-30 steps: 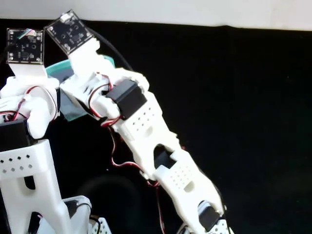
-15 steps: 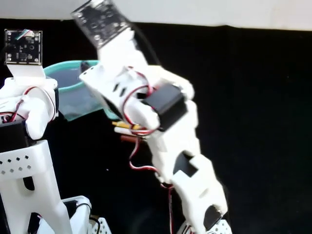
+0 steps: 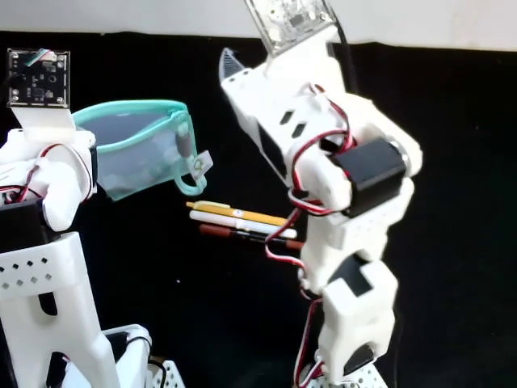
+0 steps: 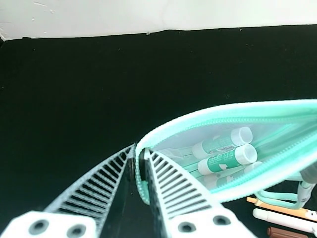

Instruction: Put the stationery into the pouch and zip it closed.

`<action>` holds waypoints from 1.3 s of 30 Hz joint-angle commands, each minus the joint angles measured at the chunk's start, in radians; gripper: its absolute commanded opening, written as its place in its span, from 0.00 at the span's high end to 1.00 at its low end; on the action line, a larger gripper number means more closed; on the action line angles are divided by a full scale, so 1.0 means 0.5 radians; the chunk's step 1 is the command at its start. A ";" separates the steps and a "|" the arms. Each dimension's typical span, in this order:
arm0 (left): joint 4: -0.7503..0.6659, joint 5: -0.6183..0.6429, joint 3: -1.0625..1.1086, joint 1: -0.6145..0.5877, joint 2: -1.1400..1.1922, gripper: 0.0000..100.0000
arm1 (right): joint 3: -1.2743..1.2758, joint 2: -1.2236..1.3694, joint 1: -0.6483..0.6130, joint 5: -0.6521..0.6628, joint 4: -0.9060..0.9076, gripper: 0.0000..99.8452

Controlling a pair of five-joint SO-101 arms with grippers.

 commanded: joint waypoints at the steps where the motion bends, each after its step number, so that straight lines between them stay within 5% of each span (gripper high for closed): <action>1: -0.006 0.012 0.029 0.002 0.029 0.99 | 0.351 -0.238 0.023 0.098 0.023 0.66; 20: -0.006 0.012 0.032 0.002 0.029 0.99 | 2.677 -1.155 0.020 0.733 -0.032 0.66; 39: -0.003 0.169 -0.017 0.002 0.032 0.99 | 4.310 -1.505 0.017 0.890 -1.272 0.66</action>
